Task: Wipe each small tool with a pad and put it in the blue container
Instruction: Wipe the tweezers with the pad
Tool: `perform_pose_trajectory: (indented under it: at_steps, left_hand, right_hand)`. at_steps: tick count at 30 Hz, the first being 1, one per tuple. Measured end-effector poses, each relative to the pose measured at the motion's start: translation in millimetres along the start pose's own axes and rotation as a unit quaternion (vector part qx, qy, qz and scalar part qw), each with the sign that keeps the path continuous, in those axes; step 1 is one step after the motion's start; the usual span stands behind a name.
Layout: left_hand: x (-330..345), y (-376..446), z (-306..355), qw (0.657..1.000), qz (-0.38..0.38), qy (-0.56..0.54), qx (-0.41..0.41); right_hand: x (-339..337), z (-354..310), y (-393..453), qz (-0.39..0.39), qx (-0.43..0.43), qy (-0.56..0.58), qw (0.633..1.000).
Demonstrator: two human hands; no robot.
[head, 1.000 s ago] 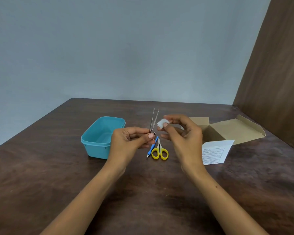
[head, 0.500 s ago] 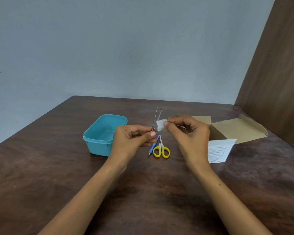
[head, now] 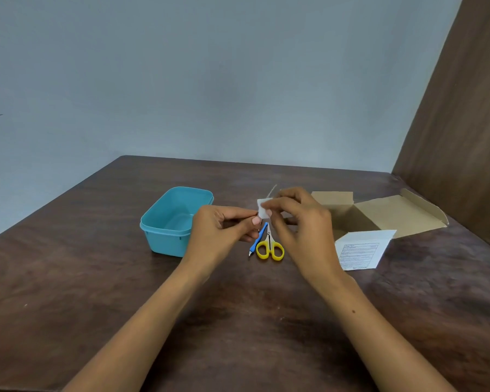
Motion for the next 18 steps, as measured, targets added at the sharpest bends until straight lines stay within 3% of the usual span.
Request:
perform_pose_trajectory:
  at_steps: [3, 11, 18]
  left_hand:
    - [1, 1, -2, 1.0, -0.013, 0.025, 0.001]
    - [7, 0, -5, 0.996, -0.05, 0.068, 0.013]
    - [8, 2, -6, 0.996, -0.062, 0.07, 0.015]
  right_hand:
    - [4, 4, 0, -0.041, 0.0, -0.037, 0.999]
    - [1, -2, -1, -0.058, -0.027, -0.146, 0.987]
    - [-8, 3, 2, -0.007, -0.044, -0.208, 0.977]
Point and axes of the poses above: each hand's wrist, its own y-axis towards the middle knuckle, its own x-axis out of the palm, z = x × y, the point moved 6 cm from there along y, towards the middle knuckle, and after that the axes turned 8 degrees about y, right-handed, at the moved point
